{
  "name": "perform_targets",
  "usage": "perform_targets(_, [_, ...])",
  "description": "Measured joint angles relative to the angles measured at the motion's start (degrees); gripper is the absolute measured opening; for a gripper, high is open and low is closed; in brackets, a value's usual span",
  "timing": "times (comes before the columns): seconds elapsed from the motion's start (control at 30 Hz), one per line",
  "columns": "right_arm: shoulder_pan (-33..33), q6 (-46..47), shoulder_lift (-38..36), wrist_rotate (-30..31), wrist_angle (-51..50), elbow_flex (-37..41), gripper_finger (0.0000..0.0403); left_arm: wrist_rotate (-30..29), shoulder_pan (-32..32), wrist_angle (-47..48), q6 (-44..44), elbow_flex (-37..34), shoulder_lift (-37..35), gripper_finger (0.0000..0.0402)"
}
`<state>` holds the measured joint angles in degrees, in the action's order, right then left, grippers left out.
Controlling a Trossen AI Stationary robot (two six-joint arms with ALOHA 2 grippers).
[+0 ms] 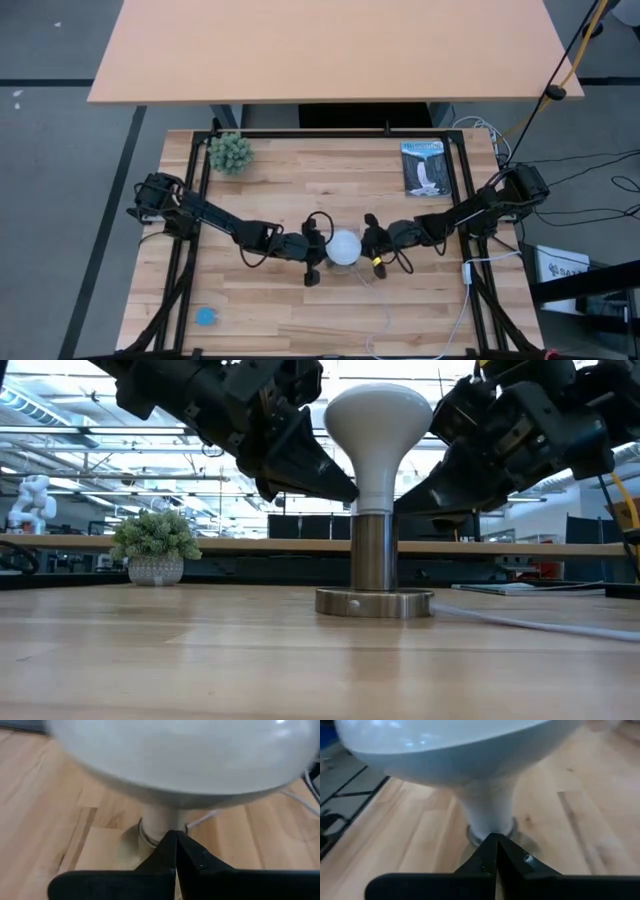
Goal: Screw lightbulb
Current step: Insert the lightbulb into the lamp
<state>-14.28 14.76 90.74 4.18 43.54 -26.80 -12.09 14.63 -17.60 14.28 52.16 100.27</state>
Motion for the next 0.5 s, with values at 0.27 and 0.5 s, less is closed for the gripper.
perform_targets(0.27, [-0.2,0.2,0.0,-9.5,0.9,0.0,0.0,-6.7,-0.2,2.3,2.2,0.0,0.0,0.0])
perform_targets(0.5, [-0.1,1.2,0.0,-6.2,-1.9,0.0,0.0,0.3,1.0,2.0,2.2,0.0,0.0,0.0])
